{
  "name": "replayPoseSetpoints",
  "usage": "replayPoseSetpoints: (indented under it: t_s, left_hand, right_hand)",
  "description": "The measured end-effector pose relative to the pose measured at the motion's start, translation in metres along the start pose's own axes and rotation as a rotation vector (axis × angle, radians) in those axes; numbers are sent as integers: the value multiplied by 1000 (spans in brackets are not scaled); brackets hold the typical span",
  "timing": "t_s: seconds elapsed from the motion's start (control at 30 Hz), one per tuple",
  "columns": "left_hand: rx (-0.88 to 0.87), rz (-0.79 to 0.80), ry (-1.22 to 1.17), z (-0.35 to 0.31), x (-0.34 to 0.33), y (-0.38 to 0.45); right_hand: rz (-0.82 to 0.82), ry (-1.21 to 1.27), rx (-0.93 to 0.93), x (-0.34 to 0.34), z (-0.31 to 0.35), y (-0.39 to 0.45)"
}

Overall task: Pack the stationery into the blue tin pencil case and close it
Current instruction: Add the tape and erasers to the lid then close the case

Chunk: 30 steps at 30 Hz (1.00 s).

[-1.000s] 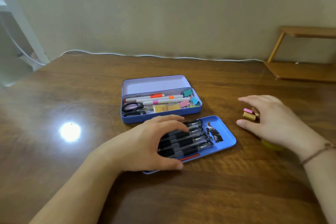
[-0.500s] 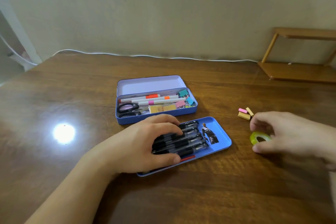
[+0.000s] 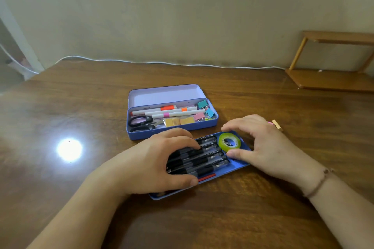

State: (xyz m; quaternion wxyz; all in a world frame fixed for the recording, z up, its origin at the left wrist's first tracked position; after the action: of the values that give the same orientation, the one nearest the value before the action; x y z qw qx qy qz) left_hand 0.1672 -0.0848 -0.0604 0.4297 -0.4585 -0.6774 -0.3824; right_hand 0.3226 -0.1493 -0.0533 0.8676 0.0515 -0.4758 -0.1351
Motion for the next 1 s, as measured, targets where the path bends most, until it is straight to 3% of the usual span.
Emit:
replayPoseSetpoints:
  t_s: [0.1,0.2,0.27,0.43,0.67,0.73,0.8,0.87,0.93,1.0]
  left_hand:
    - [-2,-4,-9,-1,1,0]
    - [-24,-24,-16,-3,2,0]
    - [-33,-20,-8,-3,-1,0]
    - [-22,-12,16,-1,-3,0]
    - [-18,-1,6,-2,-3,0]
    - [-11,9,10,-2,-4,-2]
    - [-9,15,27,-1,-5,-2]
    - [-15,11,36,-1,-5,-2]
    - [-19,9,32,0,-4,-2]
    - [-22,9,29,0,-4,-1]
  right_hand:
    - [0,-53,-2,14,-7,-2]
    - [-251,0,-108,68,-31,-10]
    - [-316,-89,-268,85,-59,-16]
    - [-48,-115,-486,59,-91,-17]
    - [-129,-88,-550,76,-104,-23]
    - [-238,-69,-517,90,-94,-26]
    - [-261,128,-390,88,-67,-23]
    - [-101,355,-261,61,-30,-16]
    - [69,322,-203,30,-8,-15]
    - [104,193,-183,15,-2,-15]
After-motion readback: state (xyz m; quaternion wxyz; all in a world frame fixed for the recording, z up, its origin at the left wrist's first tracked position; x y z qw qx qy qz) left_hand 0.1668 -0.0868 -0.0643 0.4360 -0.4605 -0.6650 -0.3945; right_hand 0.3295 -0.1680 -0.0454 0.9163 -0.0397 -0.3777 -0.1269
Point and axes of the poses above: each hand's wrist, its own y-axis towards the middle knuckle, its own x-axis out of the back of the hand, z = x × y, the point moved 10 cm from there along y, towards the middle knuckle, and after that the axes turned 8 degrees about y, right-handed, at the moved point
